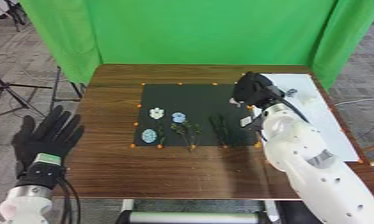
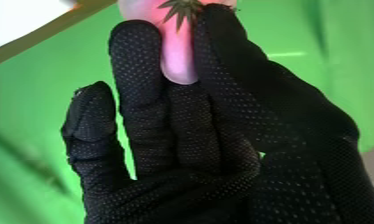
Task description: Arrange flowers
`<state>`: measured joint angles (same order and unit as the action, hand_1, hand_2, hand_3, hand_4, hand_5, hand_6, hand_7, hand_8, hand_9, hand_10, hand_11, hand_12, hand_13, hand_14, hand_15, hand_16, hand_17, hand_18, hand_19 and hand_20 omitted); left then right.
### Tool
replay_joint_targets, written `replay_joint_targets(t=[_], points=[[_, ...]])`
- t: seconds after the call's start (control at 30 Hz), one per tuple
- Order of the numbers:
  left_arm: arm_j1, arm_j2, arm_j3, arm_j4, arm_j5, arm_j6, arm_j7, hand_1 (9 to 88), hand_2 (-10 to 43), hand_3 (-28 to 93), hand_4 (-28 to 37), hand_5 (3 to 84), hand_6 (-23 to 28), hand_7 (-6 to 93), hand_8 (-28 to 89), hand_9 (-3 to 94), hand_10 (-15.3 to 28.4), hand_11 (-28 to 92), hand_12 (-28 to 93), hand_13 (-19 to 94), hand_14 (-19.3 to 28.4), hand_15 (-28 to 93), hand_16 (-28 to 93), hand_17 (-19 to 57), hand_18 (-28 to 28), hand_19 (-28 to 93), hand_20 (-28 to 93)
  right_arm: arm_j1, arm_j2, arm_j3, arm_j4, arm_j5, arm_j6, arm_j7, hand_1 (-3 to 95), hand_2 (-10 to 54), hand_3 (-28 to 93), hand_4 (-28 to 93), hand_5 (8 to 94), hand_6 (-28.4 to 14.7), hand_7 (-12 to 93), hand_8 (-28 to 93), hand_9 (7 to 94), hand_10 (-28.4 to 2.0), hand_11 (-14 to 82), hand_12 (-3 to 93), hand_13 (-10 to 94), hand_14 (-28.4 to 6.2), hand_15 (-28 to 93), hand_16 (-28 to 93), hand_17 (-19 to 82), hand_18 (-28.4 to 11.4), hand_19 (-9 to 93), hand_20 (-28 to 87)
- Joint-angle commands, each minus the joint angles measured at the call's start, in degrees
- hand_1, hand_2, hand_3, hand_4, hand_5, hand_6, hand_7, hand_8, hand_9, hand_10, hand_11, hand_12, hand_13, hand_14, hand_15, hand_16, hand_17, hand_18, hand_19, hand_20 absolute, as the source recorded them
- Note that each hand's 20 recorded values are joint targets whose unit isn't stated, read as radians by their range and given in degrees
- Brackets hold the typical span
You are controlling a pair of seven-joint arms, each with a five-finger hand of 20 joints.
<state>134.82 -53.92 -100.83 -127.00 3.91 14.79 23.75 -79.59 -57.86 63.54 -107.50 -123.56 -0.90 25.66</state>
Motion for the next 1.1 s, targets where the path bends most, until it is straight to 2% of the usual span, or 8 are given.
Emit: replay_joint_targets(t=[0.03, 0.27, 0.43, 0.6, 0.7, 0.83, 0.9, 1.1], points=[[-2.4, -0.13, 1.47, 0.69, 0.54, -0.48, -1.62, 26.9, 11.2, 71, -28.3, 37.9, 7.0, 19.6, -10, 32.7, 14.2, 22, 11, 23, 14.4, 36, -8, -3.9, 11.6, 30, 8, 3.5, -7.6, -6.9, 4.9, -3.0, -0.8, -2.5, 59.9, -9.2, 73, -28, 75.4, 1.3, 28, 2, 85.0, -8.0, 6.2, 35.3, 65, -6.2, 44, 45, 32, -20.3, 82, 43], [-2.5, 0.08, 1.64, 0.79, 0.31, -0.24, -1.69, 27.0, 11.0, 71, -28.3, 37.9, 7.0, 19.7, -10, 32.7, 14.1, 22, 11, 23, 14.5, 36, -8, -3.9, 11.6, 30, 8, 6.9, -10.1, -12.0, 11.1, -6.6, -1.7, -4.1, 59.9, -8.7, 73, -28, 74.9, 1.3, 29, 1, 84.7, -8.0, 6.1, 35.1, 65, -6.4, 44, 44, 32, -20.3, 82, 43], [-2.5, 0.28, 1.43, 0.77, 0.59, -0.31, -1.86, 26.9, 10.9, 71, -28.3, 37.9, 7.0, 19.7, -10, 32.7, 14.2, 22, 11, 23, 14.5, 36, -9, -3.9, 11.7, 30, 8, 7.3, -10.3, -12.7, 12.3, -6.3, -1.0, -3.2, 59.9, -8.4, 72, -28, 74.7, 1.3, 29, 1, 84.2, -7.9, 6.0, 34.9, 65, -6.3, 44, 44, 32, -20.3, 82, 43], [-2.3, 0.22, 1.34, 0.79, 0.42, -0.28, -2.12, 26.9, 10.8, 71, -28.3, 37.9, 7.0, 19.6, -10, 32.8, 14.2, 22, 11, 23, 14.5, 36, -9, -3.9, 11.7, 30, 8, 7.3, -10.8, -13.4, 12.5, -6.4, -1.1, -2.8, 59.6, -8.3, 73, -28, 74.2, 1.4, 29, 1, 83.8, -7.9, 5.9, 34.5, 65, -6.3, 43, 44, 32, -20.3, 82, 43], [-2.9, 0.22, 1.55, 0.75, 0.01, 0.79, -1.99, 26.9, 10.8, 71, -28.3, 37.7, 7.0, 19.6, -10, 32.7, 14.2, 22, 11, 24, 14.5, 36, -8, -3.9, 11.7, 30, 8, 7.0, -11.4, -13.3, 12.4, -6.0, -2.1, -2.1, 59.5, -8.3, 72, -28, 73.6, 1.4, 29, 0, 83.2, -7.8, 5.7, 34.2, 65, -6.1, 43, 44, 32, -20.4, 82, 43], [-3.1, 0.47, 1.28, 0.94, 0.34, 0.13, -2.41, 26.9, 10.7, 71, -28.3, 36.9, 6.7, 19.6, -10, 32.5, 14.2, 22, 11, 24, 14.5, 36, -9, -3.9, 11.7, 30, 8, 6.6, -11.7, -13.0, 11.9, -6.3, -3.7, -2.0, 59.1, -7.9, 73, -28, 69.6, 0.7, 32, -2, 79.6, -8.2, 5.9, 33.2, 63, -6.3, 44, 43, 31, -20.7, 81, 43], [-3.1, 0.33, 1.15, 0.83, 0.38, 0.56, -2.53, 26.9, 10.8, 71, -28.3, 36.8, 6.7, 19.8, -10, 32.4, 14.2, 22, 11, 24, 14.5, 36, -9, -3.9, 11.7, 30, 8, 6.3, -11.7, -12.9, 11.4, -6.0, -4.0, -1.8, 58.7, -8.2, 73, -28, 68.1, 0.2, 32, -3, 78.2, -8.8, 6.1, 32.5, 62, -6.3, 45, 43, 31, -20.8, 81, 43], [-2.6, 0.51, 1.17, 0.96, -0.49, -0.14, -1.53, 26.8, 10.5, 72, -28.3, 35.1, 6.5, 20.0, -10, 32.4, 14.2, 22, 11, 24, 14.5, 36, -9, -3.9, 11.8, 30, 8, 5.8, -11.5, -12.1, 9.9, -5.5, -6.6, -1.3, 56.1, -9.4, 73, -28, 64.3, -0.4, 29, -5, 74.5, -10.1, 10.4, 27.6, 60, -6.6, 46, 41, 30, -21.3, 81, 42]])
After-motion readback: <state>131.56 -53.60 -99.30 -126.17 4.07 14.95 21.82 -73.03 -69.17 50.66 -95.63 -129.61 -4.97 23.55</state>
